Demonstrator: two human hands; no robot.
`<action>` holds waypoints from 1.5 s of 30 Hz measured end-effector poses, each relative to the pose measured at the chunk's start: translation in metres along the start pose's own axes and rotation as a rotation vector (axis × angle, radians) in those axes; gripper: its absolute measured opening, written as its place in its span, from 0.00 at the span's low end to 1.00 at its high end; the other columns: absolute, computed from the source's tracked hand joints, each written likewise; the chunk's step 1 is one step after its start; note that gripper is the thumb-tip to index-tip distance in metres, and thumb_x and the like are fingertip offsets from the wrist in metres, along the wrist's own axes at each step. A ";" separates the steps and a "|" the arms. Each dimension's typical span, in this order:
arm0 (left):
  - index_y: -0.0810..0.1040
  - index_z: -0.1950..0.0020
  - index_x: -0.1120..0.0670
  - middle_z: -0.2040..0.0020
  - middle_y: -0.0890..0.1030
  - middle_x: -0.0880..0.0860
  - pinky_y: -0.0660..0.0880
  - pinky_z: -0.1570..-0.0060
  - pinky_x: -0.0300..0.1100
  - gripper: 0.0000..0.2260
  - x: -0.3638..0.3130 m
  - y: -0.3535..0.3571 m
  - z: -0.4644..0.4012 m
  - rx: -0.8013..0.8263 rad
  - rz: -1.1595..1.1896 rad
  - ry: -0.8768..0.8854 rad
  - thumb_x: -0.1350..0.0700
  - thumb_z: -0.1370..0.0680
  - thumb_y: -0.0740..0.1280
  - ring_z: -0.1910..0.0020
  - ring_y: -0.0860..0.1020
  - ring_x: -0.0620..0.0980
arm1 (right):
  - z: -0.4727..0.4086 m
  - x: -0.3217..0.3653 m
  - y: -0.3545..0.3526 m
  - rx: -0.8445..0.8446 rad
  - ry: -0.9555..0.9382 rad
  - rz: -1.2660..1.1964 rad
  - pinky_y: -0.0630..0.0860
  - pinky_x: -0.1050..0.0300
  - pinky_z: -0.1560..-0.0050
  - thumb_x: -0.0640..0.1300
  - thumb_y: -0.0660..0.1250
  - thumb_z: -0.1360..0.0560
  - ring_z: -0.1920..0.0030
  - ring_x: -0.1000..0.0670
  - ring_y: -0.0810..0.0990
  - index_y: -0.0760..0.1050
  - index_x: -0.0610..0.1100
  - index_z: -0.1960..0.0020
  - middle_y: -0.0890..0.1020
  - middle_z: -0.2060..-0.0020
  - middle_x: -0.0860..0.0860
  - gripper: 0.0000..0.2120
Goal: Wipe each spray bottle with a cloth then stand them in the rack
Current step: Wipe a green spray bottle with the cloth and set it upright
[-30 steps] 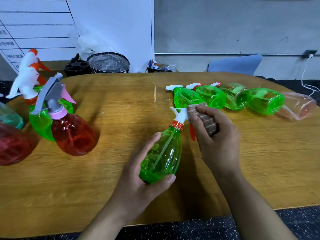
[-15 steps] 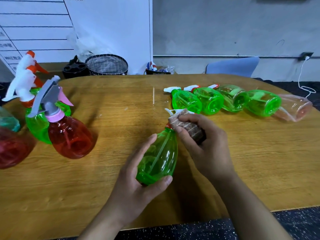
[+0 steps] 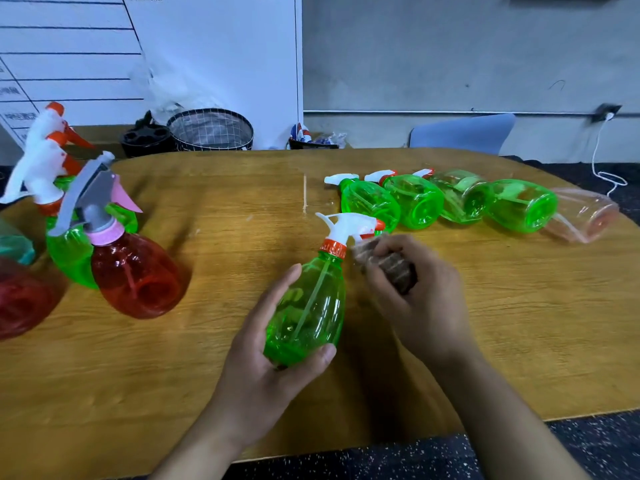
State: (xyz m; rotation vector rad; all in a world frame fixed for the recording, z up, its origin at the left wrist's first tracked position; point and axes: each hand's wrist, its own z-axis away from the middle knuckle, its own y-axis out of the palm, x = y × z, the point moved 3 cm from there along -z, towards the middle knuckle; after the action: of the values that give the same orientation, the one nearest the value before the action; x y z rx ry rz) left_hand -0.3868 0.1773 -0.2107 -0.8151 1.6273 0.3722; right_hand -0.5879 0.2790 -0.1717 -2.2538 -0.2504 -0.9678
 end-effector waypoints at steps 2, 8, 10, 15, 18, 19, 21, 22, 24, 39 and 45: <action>0.70 0.23 0.31 0.24 0.73 0.33 0.72 0.35 0.28 0.38 -0.002 0.001 0.000 0.008 -0.015 0.000 0.43 0.31 0.79 0.26 0.73 0.37 | -0.003 0.003 -0.005 -0.123 0.010 -0.040 0.73 0.56 0.61 0.49 0.72 0.20 0.61 0.56 0.79 0.77 0.51 0.46 0.82 0.57 0.57 0.06; 0.70 0.23 0.31 0.24 0.74 0.36 0.80 0.33 0.50 0.39 0.003 -0.001 -0.001 -0.027 0.058 -0.033 0.43 0.32 0.81 0.28 0.77 0.42 | 0.000 -0.009 0.004 0.096 0.057 0.118 0.78 0.51 0.62 0.58 0.70 0.24 0.61 0.56 0.80 0.76 0.57 0.49 0.82 0.57 0.59 0.08; 0.69 0.23 0.30 0.23 0.74 0.36 0.79 0.33 0.56 0.40 0.003 -0.002 -0.001 -0.033 0.057 -0.045 0.42 0.32 0.81 0.28 0.77 0.43 | -0.001 -0.011 0.000 0.113 0.074 0.095 0.75 0.56 0.63 0.56 0.72 0.25 0.62 0.58 0.80 0.78 0.56 0.51 0.83 0.59 0.60 0.06; 0.69 0.23 0.30 0.22 0.71 0.34 0.74 0.33 0.32 0.39 0.003 -0.001 0.000 -0.004 -0.030 0.005 0.41 0.31 0.79 0.24 0.72 0.38 | -0.008 -0.012 -0.016 -0.185 0.168 -0.104 0.78 0.52 0.64 0.48 0.75 0.22 0.62 0.55 0.82 0.79 0.51 0.49 0.84 0.57 0.60 0.05; 0.68 0.23 0.30 0.22 0.71 0.33 0.72 0.30 0.35 0.39 0.003 0.002 -0.001 0.026 -0.076 0.027 0.40 0.31 0.79 0.23 0.70 0.37 | -0.010 -0.014 -0.014 -0.200 0.221 -0.134 0.80 0.45 0.65 0.50 0.74 0.21 0.63 0.52 0.82 0.79 0.53 0.48 0.83 0.55 0.60 0.05; 0.68 0.23 0.30 0.22 0.70 0.33 0.71 0.29 0.37 0.38 0.003 0.002 0.000 0.028 -0.090 0.036 0.40 0.31 0.79 0.22 0.69 0.37 | -0.010 -0.016 -0.014 -0.197 0.238 -0.115 0.79 0.45 0.66 0.50 0.74 0.22 0.64 0.53 0.82 0.79 0.53 0.49 0.83 0.55 0.61 0.05; 0.69 0.23 0.30 0.22 0.71 0.33 0.70 0.28 0.38 0.38 0.003 0.001 0.000 0.024 -0.087 0.039 0.40 0.31 0.79 0.22 0.69 0.37 | -0.009 -0.019 -0.015 -0.219 0.274 -0.098 0.77 0.46 0.68 0.49 0.74 0.22 0.66 0.53 0.81 0.79 0.52 0.50 0.83 0.56 0.62 0.05; 0.69 0.23 0.30 0.22 0.71 0.34 0.70 0.28 0.39 0.38 0.002 0.000 0.000 0.020 -0.087 0.039 0.41 0.31 0.79 0.22 0.69 0.38 | -0.009 -0.020 -0.016 -0.237 0.282 -0.109 0.77 0.46 0.68 0.49 0.74 0.22 0.65 0.53 0.81 0.79 0.52 0.49 0.83 0.56 0.62 0.05; 0.69 0.23 0.30 0.22 0.71 0.34 0.69 0.27 0.38 0.38 0.002 0.000 0.000 0.017 -0.104 0.044 0.40 0.31 0.78 0.22 0.69 0.38 | -0.010 -0.018 -0.018 -0.261 0.264 -0.141 0.79 0.52 0.65 0.48 0.74 0.21 0.62 0.56 0.82 0.79 0.51 0.48 0.83 0.55 0.63 0.05; 0.65 0.21 0.29 0.25 0.74 0.34 0.74 0.30 0.38 0.46 0.000 0.000 0.002 0.020 -0.073 0.015 0.41 0.35 0.82 0.27 0.74 0.37 | -0.010 -0.018 -0.016 -0.254 0.318 -0.149 0.83 0.44 0.60 0.51 0.73 0.20 0.59 0.55 0.84 0.80 0.53 0.48 0.84 0.54 0.65 0.04; 0.67 0.21 0.33 0.24 0.71 0.33 0.66 0.30 0.27 0.41 0.000 0.002 0.003 0.043 -0.264 0.113 0.41 0.32 0.79 0.24 0.70 0.37 | -0.017 -0.003 -0.028 -0.241 0.181 -0.117 0.78 0.61 0.46 0.50 0.67 0.17 0.46 0.60 0.84 0.85 0.53 0.42 0.86 0.49 0.61 0.09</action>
State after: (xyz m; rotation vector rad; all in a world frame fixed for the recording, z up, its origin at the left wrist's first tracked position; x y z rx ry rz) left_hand -0.3857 0.1804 -0.2121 -1.0191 1.6005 0.1057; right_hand -0.6109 0.2893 -0.1512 -2.3682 -0.1952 -1.3172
